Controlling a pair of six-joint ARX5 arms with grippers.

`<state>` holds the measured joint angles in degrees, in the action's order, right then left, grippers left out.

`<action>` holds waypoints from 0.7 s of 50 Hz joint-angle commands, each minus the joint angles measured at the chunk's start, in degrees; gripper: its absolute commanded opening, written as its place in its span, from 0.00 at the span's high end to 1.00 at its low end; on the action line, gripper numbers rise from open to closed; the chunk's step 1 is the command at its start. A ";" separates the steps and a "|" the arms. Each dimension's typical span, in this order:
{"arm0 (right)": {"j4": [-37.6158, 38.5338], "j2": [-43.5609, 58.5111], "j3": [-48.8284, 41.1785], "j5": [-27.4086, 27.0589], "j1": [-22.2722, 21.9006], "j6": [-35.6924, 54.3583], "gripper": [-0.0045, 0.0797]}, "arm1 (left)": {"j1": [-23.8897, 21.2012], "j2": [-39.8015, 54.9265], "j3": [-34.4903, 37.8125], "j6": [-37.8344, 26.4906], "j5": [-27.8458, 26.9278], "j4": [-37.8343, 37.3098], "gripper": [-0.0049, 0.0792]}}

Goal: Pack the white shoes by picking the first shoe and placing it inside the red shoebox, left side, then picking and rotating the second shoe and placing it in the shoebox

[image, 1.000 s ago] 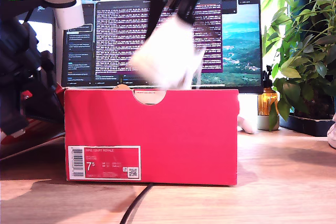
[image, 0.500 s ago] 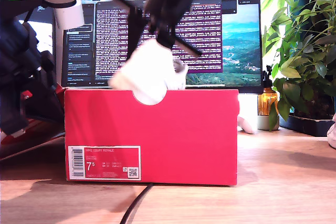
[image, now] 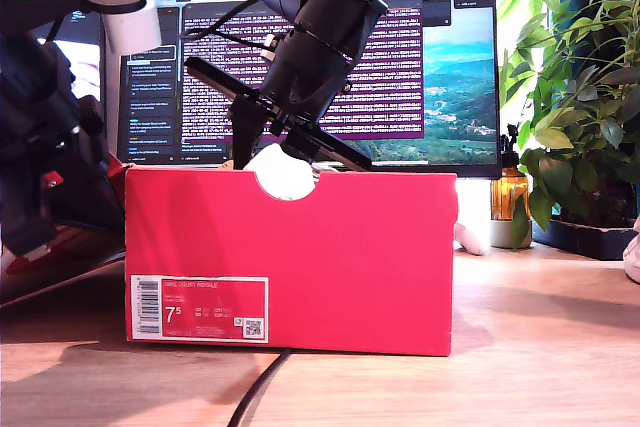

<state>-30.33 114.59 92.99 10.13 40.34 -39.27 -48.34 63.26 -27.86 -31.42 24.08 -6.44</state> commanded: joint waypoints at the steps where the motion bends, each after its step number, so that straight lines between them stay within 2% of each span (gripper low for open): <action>1: 2.16 0.35 0.76 -0.92 0.52 0.15 0.89 | -0.04 0.52 -0.61 0.39 0.00 0.44 0.96; 9: 1.79 0.35 0.76 -1.20 0.52 0.15 0.64 | -0.04 0.52 -0.61 0.39 0.00 0.46 0.96; 13: 1.55 0.35 0.76 -1.16 0.52 0.13 0.55 | -0.04 0.52 -0.61 0.39 0.00 0.46 0.96; 23: -0.22 0.22 1.36 -1.11 0.50 0.11 0.54 | -0.04 0.52 -0.61 0.44 0.00 0.28 0.96; 35: -15.56 -0.35 10.34 -1.09 -2.36 0.28 0.54 | -0.04 0.52 -0.61 0.55 -0.04 0.44 0.96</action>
<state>-43.86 114.61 100.57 9.04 39.11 -39.13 -48.34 63.29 -27.86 -31.42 24.05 -6.81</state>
